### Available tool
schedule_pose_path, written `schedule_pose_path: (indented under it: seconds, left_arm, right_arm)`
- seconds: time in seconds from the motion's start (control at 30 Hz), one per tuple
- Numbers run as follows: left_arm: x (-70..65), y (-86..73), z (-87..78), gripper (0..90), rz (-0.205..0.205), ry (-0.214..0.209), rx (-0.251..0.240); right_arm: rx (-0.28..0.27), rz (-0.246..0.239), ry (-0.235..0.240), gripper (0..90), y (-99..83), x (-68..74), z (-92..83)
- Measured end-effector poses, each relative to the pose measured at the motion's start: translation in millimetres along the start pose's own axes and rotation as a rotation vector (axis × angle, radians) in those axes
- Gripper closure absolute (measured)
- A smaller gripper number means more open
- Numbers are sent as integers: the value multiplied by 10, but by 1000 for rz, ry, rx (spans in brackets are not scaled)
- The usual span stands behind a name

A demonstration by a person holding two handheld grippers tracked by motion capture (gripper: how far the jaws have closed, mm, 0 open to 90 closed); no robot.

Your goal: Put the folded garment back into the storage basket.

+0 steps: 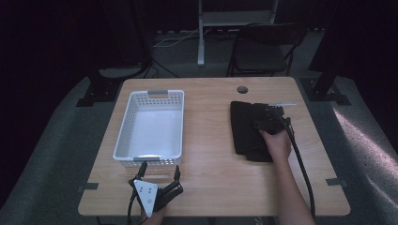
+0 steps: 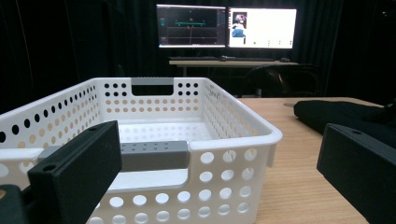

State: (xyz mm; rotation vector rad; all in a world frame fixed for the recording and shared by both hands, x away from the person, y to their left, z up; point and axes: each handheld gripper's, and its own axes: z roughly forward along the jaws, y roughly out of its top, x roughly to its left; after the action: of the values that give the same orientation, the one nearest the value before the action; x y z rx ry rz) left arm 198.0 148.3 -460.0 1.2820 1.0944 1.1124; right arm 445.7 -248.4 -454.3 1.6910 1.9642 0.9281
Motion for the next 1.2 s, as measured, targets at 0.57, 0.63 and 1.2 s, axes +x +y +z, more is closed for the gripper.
schedule_pose_path:
  seconds: [0.57,0.63,1.2]
  left_arm:
    - [7,7,13,8,-4,-2,15]
    - [5,6,12,8,-3,-2,13]
    - [-5,1,2,8,4,5,1]
  right_arm:
    - [-19,46,200,642,-33,-134,-83]
    - [-17,35,215,649,-35,-121,-98]
    - [-152,73,292,658,-69,-160,-335]
